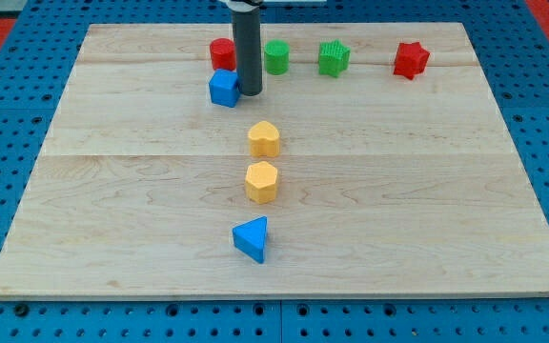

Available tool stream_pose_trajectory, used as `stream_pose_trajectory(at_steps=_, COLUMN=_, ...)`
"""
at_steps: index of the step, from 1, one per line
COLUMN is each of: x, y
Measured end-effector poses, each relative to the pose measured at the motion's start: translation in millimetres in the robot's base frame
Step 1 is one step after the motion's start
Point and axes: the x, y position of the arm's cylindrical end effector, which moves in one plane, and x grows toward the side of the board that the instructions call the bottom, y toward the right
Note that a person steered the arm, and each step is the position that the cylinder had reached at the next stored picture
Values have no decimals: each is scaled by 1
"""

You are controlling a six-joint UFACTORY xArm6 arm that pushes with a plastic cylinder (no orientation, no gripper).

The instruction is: Push the blue cube towards the left side of the board

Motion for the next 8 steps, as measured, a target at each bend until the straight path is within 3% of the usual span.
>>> stream_pose_trajectory(at_steps=1, x=-1, y=-49)
stream_pose_trajectory(at_steps=3, x=37, y=-92)
stream_pose_trajectory(at_steps=6, x=55, y=-155)
stream_pose_trajectory(at_steps=7, x=52, y=-185)
stream_pose_trajectory(at_steps=8, x=20, y=-190)
